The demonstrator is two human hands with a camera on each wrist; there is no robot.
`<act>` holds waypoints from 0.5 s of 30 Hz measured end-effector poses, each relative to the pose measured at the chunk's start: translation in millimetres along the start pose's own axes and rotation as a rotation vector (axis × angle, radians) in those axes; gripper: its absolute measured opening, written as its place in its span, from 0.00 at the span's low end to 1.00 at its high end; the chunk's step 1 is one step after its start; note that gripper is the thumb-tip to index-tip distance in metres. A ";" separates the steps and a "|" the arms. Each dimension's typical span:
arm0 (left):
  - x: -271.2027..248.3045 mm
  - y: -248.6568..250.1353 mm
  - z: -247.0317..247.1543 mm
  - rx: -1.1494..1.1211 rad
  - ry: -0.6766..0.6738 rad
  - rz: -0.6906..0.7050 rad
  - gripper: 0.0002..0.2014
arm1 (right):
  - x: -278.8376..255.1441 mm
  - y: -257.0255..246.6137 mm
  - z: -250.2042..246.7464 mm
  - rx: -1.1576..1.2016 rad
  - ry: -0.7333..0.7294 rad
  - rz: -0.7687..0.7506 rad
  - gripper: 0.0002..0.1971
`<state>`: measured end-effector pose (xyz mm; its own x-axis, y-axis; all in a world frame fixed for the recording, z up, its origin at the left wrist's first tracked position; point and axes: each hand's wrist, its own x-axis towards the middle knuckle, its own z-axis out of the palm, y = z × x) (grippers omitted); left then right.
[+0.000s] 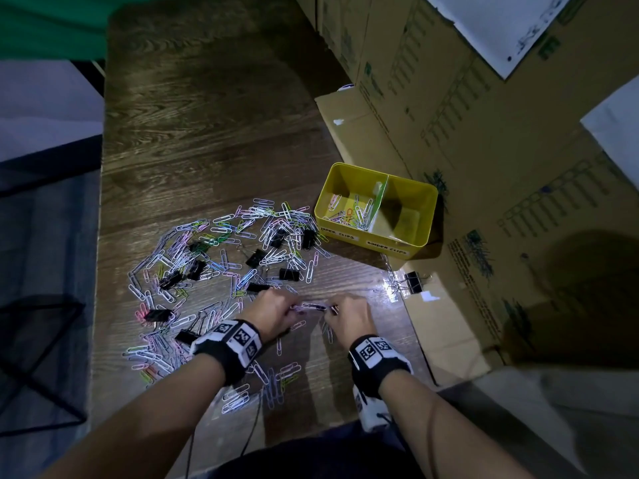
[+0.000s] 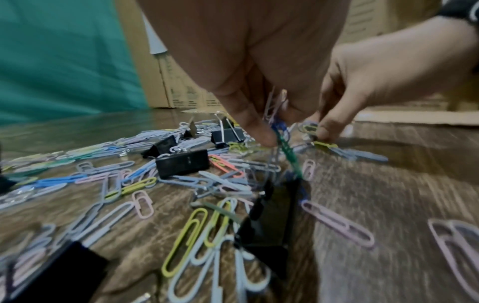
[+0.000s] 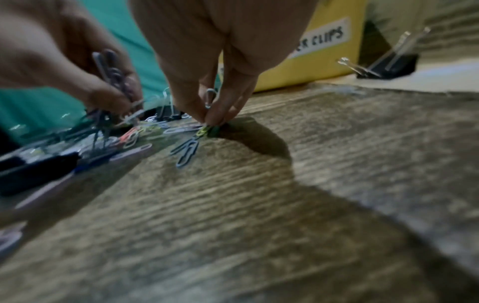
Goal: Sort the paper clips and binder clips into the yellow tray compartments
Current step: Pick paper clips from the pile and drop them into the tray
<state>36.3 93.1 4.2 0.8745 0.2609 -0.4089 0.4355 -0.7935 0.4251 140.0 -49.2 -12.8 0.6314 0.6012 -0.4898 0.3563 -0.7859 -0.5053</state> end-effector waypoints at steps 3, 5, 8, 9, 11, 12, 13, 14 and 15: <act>-4.4 -3.8 -10.5 -0.147 0.104 -0.039 0.08 | -0.4 5.8 -3.1 0.256 0.113 0.071 0.10; -7.5 -4.3 -19.5 -0.252 0.132 -0.083 0.07 | -2.5 9.0 -6.6 0.442 0.189 0.089 0.08; -9.3 -2.4 -37.8 -0.413 0.118 -0.127 0.05 | -6.2 12.0 -15.9 0.668 0.212 0.124 0.07; -8.9 -0.4 -47.2 -0.472 0.128 -0.129 0.04 | -7.0 12.0 -20.7 0.727 0.221 0.132 0.06; -5.0 6.0 -68.7 -0.577 0.165 -0.122 0.03 | -9.3 10.8 -31.5 0.818 0.250 0.135 0.08; -0.6 10.6 -80.2 -0.633 0.197 -0.106 0.03 | -11.2 9.6 -37.9 0.861 0.267 0.131 0.10; 5.7 16.5 -91.6 -0.687 0.234 -0.080 0.03 | -12.8 8.3 -44.3 0.907 0.287 0.123 0.11; 14.1 23.2 -102.7 -0.734 0.267 -0.052 0.04 | -14.4 6.4 -51.1 0.945 0.309 0.110 0.11; 23.0 30.8 -112.9 -0.770 0.291 -0.024 0.04 | -15.2 4.5 -57.9 0.971 0.335 0.091 0.12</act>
<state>93.9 136.8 99.1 0.8372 0.4891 -0.2445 0.3871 -0.2144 0.8967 171.9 -70.2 33.6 0.8406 0.3574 -0.4071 -0.3185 -0.2818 -0.9051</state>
